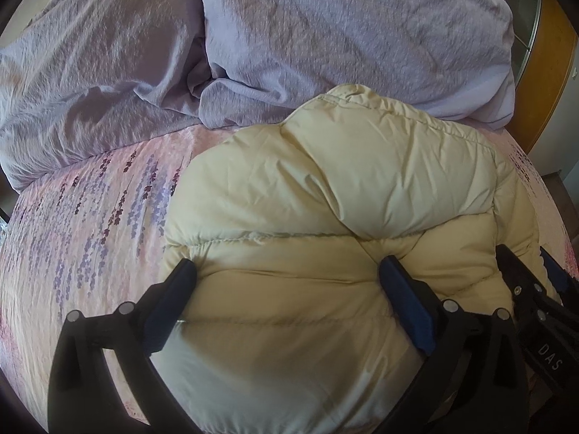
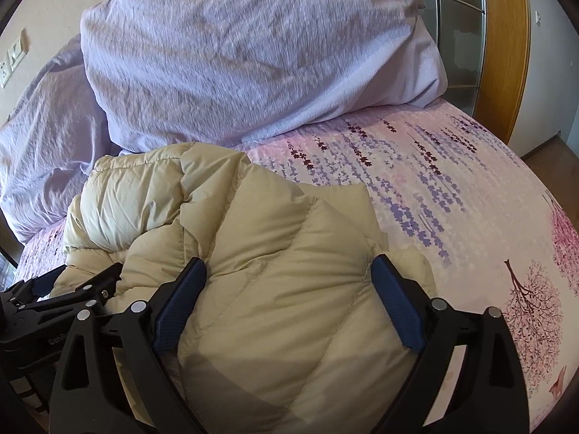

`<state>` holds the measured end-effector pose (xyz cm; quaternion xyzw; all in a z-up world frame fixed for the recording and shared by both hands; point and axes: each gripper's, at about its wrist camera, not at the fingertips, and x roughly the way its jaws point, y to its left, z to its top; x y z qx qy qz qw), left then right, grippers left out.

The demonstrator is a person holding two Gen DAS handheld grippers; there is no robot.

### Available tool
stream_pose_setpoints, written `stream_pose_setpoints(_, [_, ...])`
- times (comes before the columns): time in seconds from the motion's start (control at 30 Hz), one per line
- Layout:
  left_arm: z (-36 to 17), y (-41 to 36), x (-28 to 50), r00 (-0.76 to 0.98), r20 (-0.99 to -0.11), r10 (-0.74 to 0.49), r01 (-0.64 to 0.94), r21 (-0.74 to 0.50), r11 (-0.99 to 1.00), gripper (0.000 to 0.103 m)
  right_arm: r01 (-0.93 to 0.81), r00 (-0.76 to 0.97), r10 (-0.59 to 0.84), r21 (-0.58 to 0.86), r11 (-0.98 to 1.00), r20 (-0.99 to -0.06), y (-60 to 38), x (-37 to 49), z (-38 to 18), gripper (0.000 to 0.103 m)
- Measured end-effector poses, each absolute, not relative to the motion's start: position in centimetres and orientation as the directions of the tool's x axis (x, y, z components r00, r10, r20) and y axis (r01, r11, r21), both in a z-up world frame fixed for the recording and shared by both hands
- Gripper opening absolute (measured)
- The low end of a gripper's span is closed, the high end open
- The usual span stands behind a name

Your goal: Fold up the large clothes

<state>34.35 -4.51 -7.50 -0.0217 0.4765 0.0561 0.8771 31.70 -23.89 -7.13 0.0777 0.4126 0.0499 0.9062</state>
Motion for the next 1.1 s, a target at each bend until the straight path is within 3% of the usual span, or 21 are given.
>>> stream_pose_setpoints(0.23, [-7.73,-4.49,34.29,0.552,-0.830,0.084,-0.120,0.020,0.993,0.101,-0.017,0.661,0.152,0.188,0.982,-0.735,-23.85,31.80,-7.76,0.102])
stream_pose_setpoints(1.1, [-8.17,-4.65,33.82,0.609,-0.788,0.090,-0.143,0.003,0.990,0.101,-0.012,0.678,0.177,0.231,0.973,-0.713,-23.96,31.79,-8.25,0.102])
